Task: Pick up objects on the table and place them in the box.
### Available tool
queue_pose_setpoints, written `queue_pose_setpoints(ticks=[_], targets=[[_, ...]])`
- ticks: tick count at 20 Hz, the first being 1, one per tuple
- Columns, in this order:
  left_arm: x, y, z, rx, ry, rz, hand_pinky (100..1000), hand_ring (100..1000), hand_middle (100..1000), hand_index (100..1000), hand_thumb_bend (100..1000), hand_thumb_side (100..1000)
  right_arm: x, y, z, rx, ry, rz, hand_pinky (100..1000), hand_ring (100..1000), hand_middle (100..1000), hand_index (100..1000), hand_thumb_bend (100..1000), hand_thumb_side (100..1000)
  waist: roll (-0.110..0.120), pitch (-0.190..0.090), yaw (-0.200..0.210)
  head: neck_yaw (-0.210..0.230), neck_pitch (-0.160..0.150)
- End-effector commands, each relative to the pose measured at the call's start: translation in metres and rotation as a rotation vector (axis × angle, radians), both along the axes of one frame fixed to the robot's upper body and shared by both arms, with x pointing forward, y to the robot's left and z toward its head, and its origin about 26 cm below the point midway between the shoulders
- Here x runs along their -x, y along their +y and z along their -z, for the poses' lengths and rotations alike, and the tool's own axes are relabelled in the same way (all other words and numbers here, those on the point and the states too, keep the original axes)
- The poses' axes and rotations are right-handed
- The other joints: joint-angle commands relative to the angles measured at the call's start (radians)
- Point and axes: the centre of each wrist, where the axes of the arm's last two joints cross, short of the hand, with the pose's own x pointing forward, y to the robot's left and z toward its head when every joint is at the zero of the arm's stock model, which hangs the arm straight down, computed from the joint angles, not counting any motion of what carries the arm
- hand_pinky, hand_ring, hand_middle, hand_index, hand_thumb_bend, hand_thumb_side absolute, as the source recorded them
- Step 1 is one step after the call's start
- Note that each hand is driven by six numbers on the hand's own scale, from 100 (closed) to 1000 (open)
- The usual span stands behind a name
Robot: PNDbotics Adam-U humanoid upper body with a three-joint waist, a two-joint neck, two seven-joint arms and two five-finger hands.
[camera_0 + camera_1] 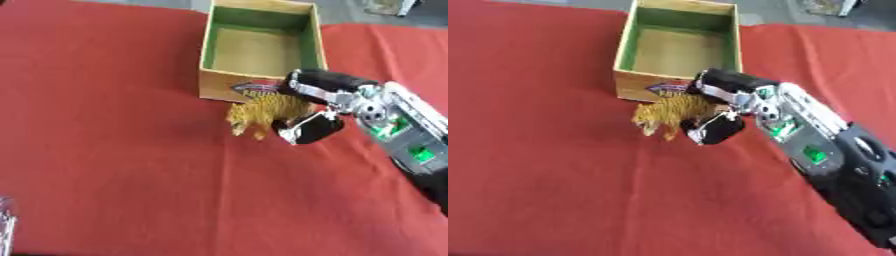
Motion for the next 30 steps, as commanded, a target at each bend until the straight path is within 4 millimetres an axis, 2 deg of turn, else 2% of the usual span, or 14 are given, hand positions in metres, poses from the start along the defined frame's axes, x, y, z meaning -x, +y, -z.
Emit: queue_pose_setpoints(ticks=[1, 8, 13, 20, 21, 22, 30], targets=[[0.002, 0.000, -0.007, -0.012, -0.024, 0.010, 510, 475, 581, 683, 100, 645, 0.008, -0.008, -0.030, -0.035, -0.084, 0.004, 787, 599, 358, 274, 100, 198, 0.004, -0.022, -0.001, 0.001, -0.013], [0.002, 0.000, -0.007, -0.018, -0.024, 0.012, 509, 475, 582, 682, 100, 645, 0.021, -0.018, -0.083, -0.114, -0.206, 0.013, 787, 599, 352, 279, 100, 198, 0.002, -0.020, 0.003, -0.006, -0.012], [0.002, 0.000, -0.006, -0.027, -0.020, 0.017, 509, 475, 583, 682, 100, 644, 0.007, -0.029, -0.109, -0.092, -0.237, 0.085, 783, 606, 352, 282, 100, 198, -0.003, -0.018, 0.010, -0.015, -0.017], [0.002, -0.002, -0.007, -0.039, -0.020, 0.029, 509, 474, 585, 682, 100, 645, -0.041, -0.045, -0.120, -0.131, -0.244, 0.242, 787, 603, 352, 285, 100, 198, -0.006, -0.002, 0.025, -0.039, -0.037], [0.002, -0.002, -0.007, -0.041, -0.021, 0.032, 509, 474, 585, 682, 100, 645, -0.047, -0.045, -0.121, -0.137, -0.251, 0.259, 787, 604, 353, 286, 100, 259, -0.007, 0.001, 0.028, -0.044, -0.041], [0.002, -0.003, -0.007, -0.043, -0.021, 0.034, 509, 474, 585, 682, 100, 645, -0.053, -0.045, -0.122, -0.141, -0.260, 0.273, 788, 604, 352, 286, 100, 199, -0.008, 0.005, 0.032, -0.049, -0.045], [0.000, -0.008, -0.012, -0.055, -0.037, 0.062, 508, 474, 587, 681, 100, 646, -0.092, -0.046, -0.113, -0.169, -0.294, 0.356, 790, 601, 349, 287, 100, 198, -0.024, 0.036, 0.076, -0.092, -0.075]])
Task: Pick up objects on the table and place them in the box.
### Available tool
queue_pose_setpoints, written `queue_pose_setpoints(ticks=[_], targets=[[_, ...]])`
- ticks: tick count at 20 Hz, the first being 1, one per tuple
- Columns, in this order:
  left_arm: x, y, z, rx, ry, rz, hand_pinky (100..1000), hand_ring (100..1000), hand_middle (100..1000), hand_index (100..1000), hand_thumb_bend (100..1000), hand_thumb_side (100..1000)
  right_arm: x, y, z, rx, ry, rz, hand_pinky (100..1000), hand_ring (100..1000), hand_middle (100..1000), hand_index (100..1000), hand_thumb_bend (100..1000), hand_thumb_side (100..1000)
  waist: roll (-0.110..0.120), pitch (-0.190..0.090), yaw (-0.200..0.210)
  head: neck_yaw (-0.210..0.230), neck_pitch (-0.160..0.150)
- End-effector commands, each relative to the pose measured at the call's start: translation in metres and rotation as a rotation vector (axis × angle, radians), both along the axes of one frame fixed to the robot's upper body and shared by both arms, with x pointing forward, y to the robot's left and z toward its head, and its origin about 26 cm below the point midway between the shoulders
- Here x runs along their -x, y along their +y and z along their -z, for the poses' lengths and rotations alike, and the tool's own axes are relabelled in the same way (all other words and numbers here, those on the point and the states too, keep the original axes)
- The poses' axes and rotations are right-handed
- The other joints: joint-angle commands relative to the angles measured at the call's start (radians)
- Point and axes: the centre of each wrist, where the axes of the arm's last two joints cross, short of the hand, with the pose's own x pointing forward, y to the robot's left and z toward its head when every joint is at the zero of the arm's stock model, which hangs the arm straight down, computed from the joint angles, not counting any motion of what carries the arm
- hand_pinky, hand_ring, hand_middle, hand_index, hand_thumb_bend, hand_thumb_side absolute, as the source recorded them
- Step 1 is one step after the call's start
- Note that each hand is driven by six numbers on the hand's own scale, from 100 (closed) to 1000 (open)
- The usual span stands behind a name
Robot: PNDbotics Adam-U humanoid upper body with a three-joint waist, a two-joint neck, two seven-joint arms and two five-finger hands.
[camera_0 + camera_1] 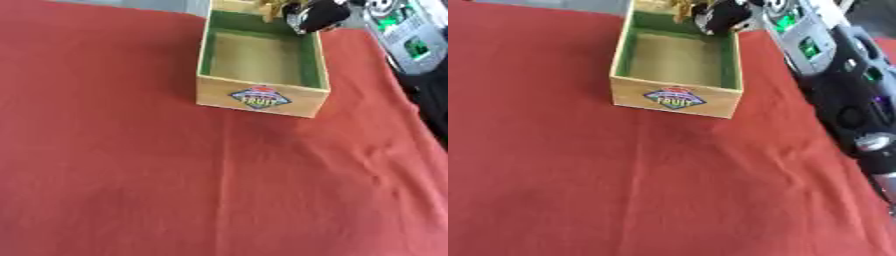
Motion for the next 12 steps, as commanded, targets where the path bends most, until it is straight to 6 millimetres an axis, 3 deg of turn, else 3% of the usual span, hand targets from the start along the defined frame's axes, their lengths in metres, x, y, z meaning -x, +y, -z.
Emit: queue_pose_setpoints(ticks=[1, 11, 12], targets=[[0.001, -0.001, -0.009, -0.024, -0.034, 0.018, 508, 474, 587, 681, 100, 646, -0.009, -0.006, -0.008, -0.019, -0.054, 0.046, 790, 601, 348, 287, 100, 198, 0.002, -0.013, 0.008, -0.019, -0.022], [0.000, -0.003, -0.012, -0.028, -0.045, 0.032, 508, 474, 587, 681, 100, 646, -0.031, -0.009, 0.018, 0.002, -0.108, 0.096, 795, 607, 346, 286, 100, 199, 0.000, 0.006, 0.024, -0.045, -0.035], [0.000, -0.003, -0.012, -0.028, -0.046, 0.032, 508, 473, 588, 681, 100, 642, -0.031, -0.009, 0.018, 0.002, -0.108, 0.096, 807, 625, 377, 382, 100, 166, 0.000, 0.006, 0.024, -0.046, -0.035]])
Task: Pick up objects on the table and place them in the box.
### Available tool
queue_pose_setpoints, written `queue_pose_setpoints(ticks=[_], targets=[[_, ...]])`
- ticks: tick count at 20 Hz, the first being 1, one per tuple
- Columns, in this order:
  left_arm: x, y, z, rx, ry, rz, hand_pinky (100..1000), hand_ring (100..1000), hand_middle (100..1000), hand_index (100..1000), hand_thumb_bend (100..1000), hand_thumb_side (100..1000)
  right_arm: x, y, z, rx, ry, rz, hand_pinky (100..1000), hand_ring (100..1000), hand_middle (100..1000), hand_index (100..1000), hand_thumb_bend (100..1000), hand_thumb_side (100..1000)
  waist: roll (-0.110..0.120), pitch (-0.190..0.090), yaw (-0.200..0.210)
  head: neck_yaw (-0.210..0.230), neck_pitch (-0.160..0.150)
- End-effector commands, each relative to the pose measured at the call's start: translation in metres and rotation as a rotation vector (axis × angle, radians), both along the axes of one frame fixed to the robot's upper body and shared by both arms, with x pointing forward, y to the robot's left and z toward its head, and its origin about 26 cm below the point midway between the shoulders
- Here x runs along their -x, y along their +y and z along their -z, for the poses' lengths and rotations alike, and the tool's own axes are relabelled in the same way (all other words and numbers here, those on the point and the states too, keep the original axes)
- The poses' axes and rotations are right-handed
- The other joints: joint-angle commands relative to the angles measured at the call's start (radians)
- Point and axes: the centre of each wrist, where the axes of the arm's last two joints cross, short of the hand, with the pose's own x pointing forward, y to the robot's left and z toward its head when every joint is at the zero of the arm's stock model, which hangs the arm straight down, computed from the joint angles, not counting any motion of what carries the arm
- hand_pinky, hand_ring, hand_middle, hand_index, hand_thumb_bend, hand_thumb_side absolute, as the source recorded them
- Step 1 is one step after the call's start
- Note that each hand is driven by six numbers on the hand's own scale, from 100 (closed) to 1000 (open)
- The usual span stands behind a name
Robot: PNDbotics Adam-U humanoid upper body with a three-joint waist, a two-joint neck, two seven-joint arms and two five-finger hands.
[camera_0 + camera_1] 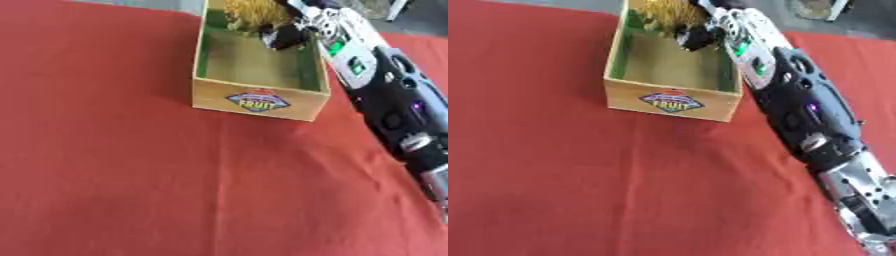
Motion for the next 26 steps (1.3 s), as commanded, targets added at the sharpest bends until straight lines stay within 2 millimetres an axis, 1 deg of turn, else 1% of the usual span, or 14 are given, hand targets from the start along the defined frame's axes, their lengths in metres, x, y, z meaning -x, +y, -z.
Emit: queue_pose_setpoints(ticks=[1, 2, 3, 4, 7, 8, 11, 12, 14, 16, 17, 19, 22, 26], targets=[[0.001, 0.000, -0.009, -0.015, -0.034, 0.013, 508, 472, 588, 681, 100, 642, 0.000, -0.004, -0.009, 0.000, -0.034, 0.006, 813, 630, 379, 403, 100, 198, 0.009, -0.016, 0.006, -0.014, -0.019], [0.001, -0.001, -0.010, -0.015, -0.036, 0.017, 508, 472, 588, 681, 100, 642, -0.003, -0.002, -0.003, -0.002, -0.017, -0.002, 813, 630, 379, 403, 100, 198, 0.011, -0.013, 0.010, -0.019, -0.023], [0.001, -0.001, -0.010, -0.015, -0.038, 0.020, 508, 472, 588, 681, 100, 644, -0.005, -0.001, 0.002, 0.002, 0.003, -0.010, 832, 679, 421, 496, 100, 176, 0.012, -0.012, 0.013, -0.023, -0.025], [0.001, -0.002, -0.010, -0.015, -0.038, 0.022, 508, 472, 588, 681, 100, 642, -0.007, -0.001, 0.007, 0.009, 0.024, -0.018, 832, 679, 421, 496, 100, 198, 0.013, -0.011, 0.015, -0.025, -0.026], [0.001, -0.002, -0.010, -0.015, -0.037, 0.025, 509, 472, 588, 681, 100, 642, -0.010, 0.000, 0.011, 0.042, 0.064, -0.031, 856, 743, 524, 649, 100, 200, 0.015, -0.010, 0.017, -0.027, -0.026], [0.001, -0.002, -0.010, -0.015, -0.037, 0.026, 509, 472, 588, 681, 100, 642, -0.011, 0.000, 0.012, 0.052, 0.072, -0.032, 856, 743, 524, 649, 100, 200, 0.015, -0.010, 0.017, -0.027, -0.025], [0.001, -0.002, -0.010, -0.015, -0.036, 0.027, 508, 472, 589, 681, 100, 640, -0.012, -0.001, 0.013, 0.085, 0.103, -0.014, 895, 802, 687, 794, 100, 211, 0.013, -0.011, 0.016, -0.025, -0.024], [0.001, -0.003, -0.010, -0.014, -0.034, 0.028, 508, 471, 588, 681, 100, 640, -0.013, -0.001, 0.014, 0.096, 0.117, -0.006, 904, 814, 711, 820, 100, 213, 0.013, -0.011, 0.016, -0.024, -0.024], [0.001, -0.003, -0.010, -0.012, -0.033, 0.027, 509, 471, 588, 681, 100, 639, -0.013, -0.001, 0.015, 0.112, 0.143, 0.012, 923, 844, 760, 868, 100, 378, 0.013, -0.012, 0.015, -0.021, -0.022], [0.001, -0.002, -0.010, -0.011, -0.033, 0.026, 509, 471, 588, 681, 100, 639, -0.013, -0.002, 0.014, 0.122, 0.154, 0.022, 928, 854, 779, 892, 100, 483, 0.013, -0.013, 0.015, -0.020, -0.021], [0.001, -0.002, -0.010, -0.011, -0.032, 0.025, 509, 471, 589, 681, 100, 639, -0.013, -0.002, 0.012, 0.124, 0.153, 0.022, 937, 870, 812, 934, 100, 684, 0.013, -0.013, 0.015, -0.019, -0.019], [0.001, -0.002, -0.009, -0.011, -0.030, 0.026, 509, 471, 589, 681, 100, 639, -0.011, -0.002, 0.006, 0.129, 0.137, 0.020, 942, 881, 835, 969, 131, 784, 0.012, -0.015, 0.013, -0.019, -0.018], [0.001, -0.003, -0.009, -0.013, -0.029, 0.029, 509, 471, 589, 681, 100, 640, -0.010, -0.004, -0.002, 0.140, 0.106, 0.026, 948, 895, 855, 988, 278, 842, 0.009, -0.015, 0.012, -0.018, -0.021], [0.001, -0.002, -0.009, -0.020, -0.028, 0.029, 509, 471, 589, 680, 100, 638, -0.009, -0.007, -0.013, 0.174, 0.097, 0.027, 949, 901, 861, 992, 318, 789, 0.005, -0.016, 0.014, -0.021, -0.024]])
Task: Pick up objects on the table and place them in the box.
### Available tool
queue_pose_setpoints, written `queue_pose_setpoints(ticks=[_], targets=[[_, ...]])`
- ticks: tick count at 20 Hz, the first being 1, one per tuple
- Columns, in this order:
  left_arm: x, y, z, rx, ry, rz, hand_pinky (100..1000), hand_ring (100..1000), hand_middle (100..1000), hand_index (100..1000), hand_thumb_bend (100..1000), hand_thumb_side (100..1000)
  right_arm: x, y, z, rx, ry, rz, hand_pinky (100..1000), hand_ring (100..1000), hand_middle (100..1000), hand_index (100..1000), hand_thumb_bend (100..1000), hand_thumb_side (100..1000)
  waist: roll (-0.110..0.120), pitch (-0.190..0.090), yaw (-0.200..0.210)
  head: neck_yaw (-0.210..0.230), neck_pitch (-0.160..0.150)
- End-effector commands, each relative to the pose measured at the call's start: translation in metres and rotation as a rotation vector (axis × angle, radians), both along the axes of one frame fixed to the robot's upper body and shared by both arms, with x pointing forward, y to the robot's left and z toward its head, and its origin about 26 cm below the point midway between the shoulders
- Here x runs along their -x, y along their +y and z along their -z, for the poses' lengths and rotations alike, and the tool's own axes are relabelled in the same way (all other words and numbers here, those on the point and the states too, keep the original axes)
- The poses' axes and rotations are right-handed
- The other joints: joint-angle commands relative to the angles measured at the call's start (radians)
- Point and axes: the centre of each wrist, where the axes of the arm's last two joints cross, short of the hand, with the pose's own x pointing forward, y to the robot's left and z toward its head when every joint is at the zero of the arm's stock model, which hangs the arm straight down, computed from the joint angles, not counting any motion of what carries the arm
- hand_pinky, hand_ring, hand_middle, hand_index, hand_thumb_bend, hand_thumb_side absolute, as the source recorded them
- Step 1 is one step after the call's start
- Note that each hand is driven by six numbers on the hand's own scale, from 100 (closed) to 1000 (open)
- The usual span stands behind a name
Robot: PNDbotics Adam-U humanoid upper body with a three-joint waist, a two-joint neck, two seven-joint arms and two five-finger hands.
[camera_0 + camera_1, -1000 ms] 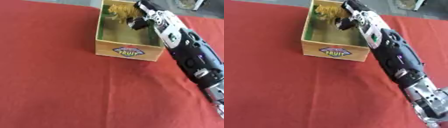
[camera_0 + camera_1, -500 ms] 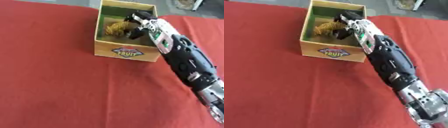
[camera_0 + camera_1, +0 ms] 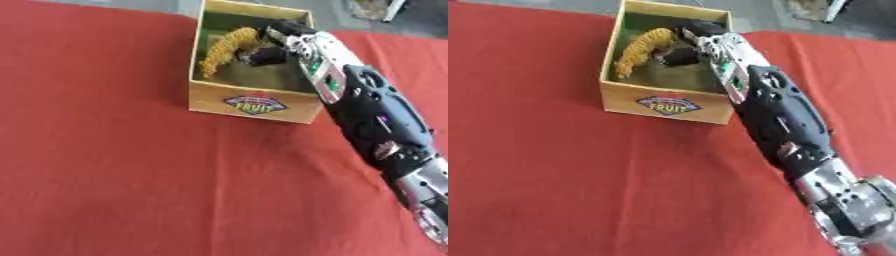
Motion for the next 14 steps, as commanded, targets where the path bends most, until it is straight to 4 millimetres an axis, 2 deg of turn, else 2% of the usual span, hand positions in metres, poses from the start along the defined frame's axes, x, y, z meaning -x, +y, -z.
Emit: queue_pose_setpoints(ticks=[1, 2, 3, 6, 7, 9, 14], targets=[[0.003, 0.001, -0.005, -0.016, -0.021, 0.005, 509, 470, 589, 680, 100, 638, 0.005, -0.010, -0.030, 0.041, -0.055, 0.007, 951, 905, 862, 992, 316, 747, 0.002, -0.027, 0.001, -0.001, -0.009], [0.003, 0.002, -0.005, -0.018, -0.020, 0.005, 509, 470, 589, 680, 100, 638, 0.005, -0.011, -0.034, 0.052, -0.051, 0.002, 952, 906, 863, 991, 312, 725, 0.001, -0.027, 0.001, -0.001, -0.010], [0.003, 0.002, -0.005, -0.020, -0.019, 0.005, 509, 470, 589, 680, 100, 638, 0.006, -0.012, -0.037, 0.064, -0.046, -0.003, 952, 909, 864, 990, 280, 663, 0.000, -0.028, 0.000, -0.001, -0.009], [0.003, 0.002, -0.005, -0.024, -0.015, 0.004, 509, 470, 589, 680, 100, 638, 0.008, -0.012, -0.047, 0.098, -0.037, -0.016, 949, 908, 859, 987, 210, 588, -0.002, -0.030, -0.004, 0.001, -0.007], [0.003, 0.003, -0.004, -0.024, -0.014, 0.003, 509, 470, 589, 680, 100, 638, 0.009, -0.011, -0.050, 0.105, -0.038, -0.018, 948, 906, 856, 984, 156, 548, -0.002, -0.031, -0.006, 0.003, -0.006], [0.003, 0.003, -0.004, -0.024, -0.012, 0.002, 509, 470, 587, 680, 100, 638, 0.011, -0.011, -0.054, 0.111, -0.044, -0.020, 946, 902, 850, 979, 105, 513, -0.002, -0.034, -0.009, 0.005, -0.004], [0.003, 0.004, -0.003, -0.022, -0.009, 0.000, 509, 470, 588, 680, 100, 638, 0.016, -0.010, -0.060, 0.090, -0.063, -0.038, 946, 897, 844, 976, 100, 510, 0.000, -0.039, -0.013, 0.009, -0.001]])
